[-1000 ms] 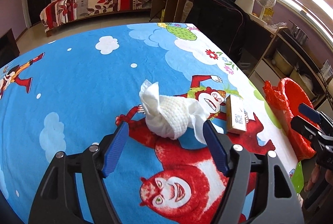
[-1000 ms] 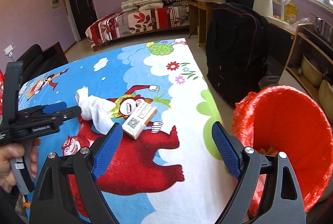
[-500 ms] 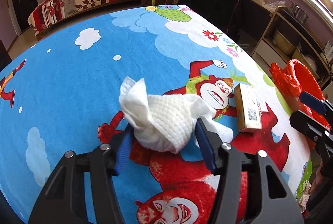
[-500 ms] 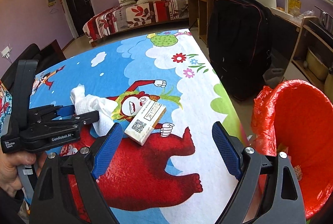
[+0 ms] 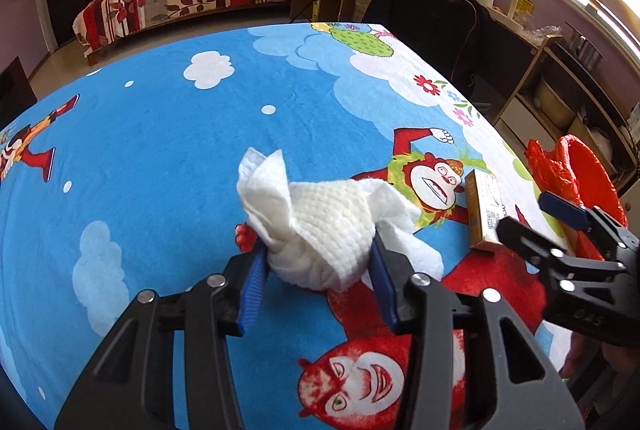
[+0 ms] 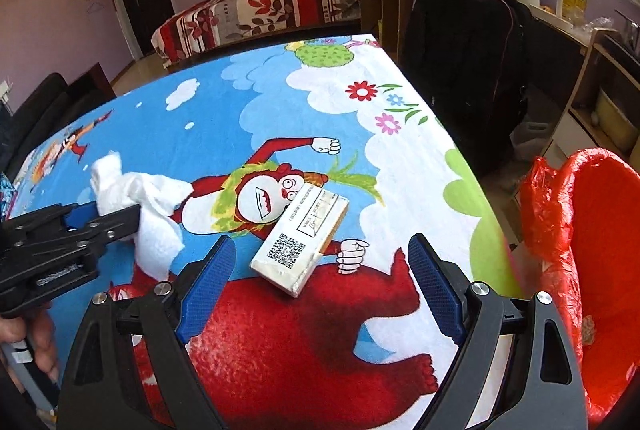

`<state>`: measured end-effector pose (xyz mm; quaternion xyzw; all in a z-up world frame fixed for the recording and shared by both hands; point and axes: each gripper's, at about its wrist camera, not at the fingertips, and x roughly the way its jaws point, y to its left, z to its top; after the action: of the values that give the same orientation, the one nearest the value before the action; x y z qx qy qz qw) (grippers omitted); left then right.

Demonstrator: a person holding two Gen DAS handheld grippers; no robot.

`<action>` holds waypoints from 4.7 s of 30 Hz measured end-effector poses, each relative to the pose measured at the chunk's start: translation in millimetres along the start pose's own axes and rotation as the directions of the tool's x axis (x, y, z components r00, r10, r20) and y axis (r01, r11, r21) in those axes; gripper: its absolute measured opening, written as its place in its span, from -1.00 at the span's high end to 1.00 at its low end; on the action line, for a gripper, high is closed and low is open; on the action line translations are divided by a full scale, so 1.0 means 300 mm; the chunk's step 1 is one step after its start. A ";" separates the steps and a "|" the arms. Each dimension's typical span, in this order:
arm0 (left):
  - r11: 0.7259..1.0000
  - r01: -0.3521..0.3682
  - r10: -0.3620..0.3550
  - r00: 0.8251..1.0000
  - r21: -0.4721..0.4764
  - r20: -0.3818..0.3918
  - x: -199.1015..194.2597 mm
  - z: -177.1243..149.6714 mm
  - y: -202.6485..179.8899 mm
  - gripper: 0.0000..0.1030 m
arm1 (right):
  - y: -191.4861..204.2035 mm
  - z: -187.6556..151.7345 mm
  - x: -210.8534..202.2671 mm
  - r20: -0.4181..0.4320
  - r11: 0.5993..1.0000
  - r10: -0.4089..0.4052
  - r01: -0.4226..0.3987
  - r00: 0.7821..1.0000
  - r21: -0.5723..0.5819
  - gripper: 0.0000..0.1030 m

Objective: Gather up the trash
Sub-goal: 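Grasp the white tissue bundle with the left gripper while the right grasps the white QR-code box, then carry the tissue bundle and white box over the wastebasket with both grippers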

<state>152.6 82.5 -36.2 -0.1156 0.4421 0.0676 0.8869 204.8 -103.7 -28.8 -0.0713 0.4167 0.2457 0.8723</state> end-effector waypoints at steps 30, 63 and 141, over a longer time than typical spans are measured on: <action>0.998 -0.023 0.026 0.998 -0.055 0.048 -0.130 -0.047 0.004 0.12 | 0.035 -0.002 0.019 -0.029 0.996 0.002 -0.005 1.000 -0.086 0.32; 0.998 -0.026 0.019 0.992 0.053 0.122 -0.233 -0.024 -0.210 0.11 | -0.258 -0.017 -0.293 0.119 0.999 -0.016 0.011 0.993 0.042 0.32; 0.839 0.180 -0.234 0.971 0.513 0.042 -0.029 0.134 -1.013 0.11 | -0.873 -0.115 -0.453 0.123 0.939 -0.233 0.191 0.965 0.288 0.31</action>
<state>245.6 -199.9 38.4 0.0773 0.3826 -0.1411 0.9098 236.5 -393.0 31.5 0.0244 0.3675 0.0950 0.9249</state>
